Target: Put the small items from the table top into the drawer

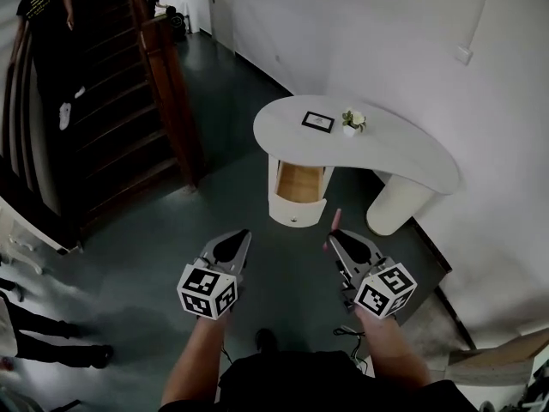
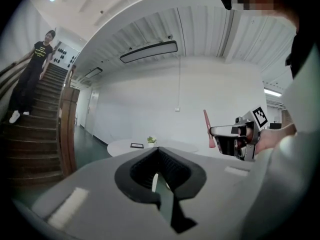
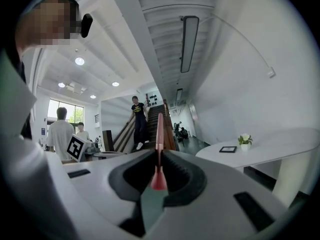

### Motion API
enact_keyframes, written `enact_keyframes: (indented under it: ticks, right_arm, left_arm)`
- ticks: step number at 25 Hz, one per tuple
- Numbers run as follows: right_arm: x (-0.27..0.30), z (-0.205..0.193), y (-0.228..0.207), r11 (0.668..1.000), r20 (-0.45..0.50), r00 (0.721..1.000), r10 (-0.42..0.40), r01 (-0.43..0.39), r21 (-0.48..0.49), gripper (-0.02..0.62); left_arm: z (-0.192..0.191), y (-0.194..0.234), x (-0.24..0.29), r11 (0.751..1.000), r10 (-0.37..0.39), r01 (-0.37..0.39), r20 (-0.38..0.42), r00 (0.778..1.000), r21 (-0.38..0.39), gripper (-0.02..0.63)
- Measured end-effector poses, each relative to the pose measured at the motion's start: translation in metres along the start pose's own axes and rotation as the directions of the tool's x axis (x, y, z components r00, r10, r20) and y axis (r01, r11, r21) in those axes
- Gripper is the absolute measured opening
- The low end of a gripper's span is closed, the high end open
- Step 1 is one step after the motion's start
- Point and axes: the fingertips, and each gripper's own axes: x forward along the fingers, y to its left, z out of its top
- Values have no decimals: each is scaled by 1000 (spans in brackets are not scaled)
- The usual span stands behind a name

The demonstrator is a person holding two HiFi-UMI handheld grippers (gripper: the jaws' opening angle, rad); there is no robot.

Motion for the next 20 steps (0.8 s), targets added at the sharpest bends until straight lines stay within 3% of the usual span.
enact_keyframes:
  ticks: [9,14,20]
  right_arm:
    - [34,-6,-3,999,-14,999,-51,52,8,54]
    - [49,-9,-29,997,-11,998,-69,69,37,53]
    - [92,-11,-70,997,-20,999,-29,30,66,54]
  left_arm:
    - [-8,34,6,999,-38,38,-18,999,-18,11]
    - [-10,40,28,999,-49,48,-29,998,-16,11]
    - [-14,58,66,999,-24,22,-58,998,-25,11]
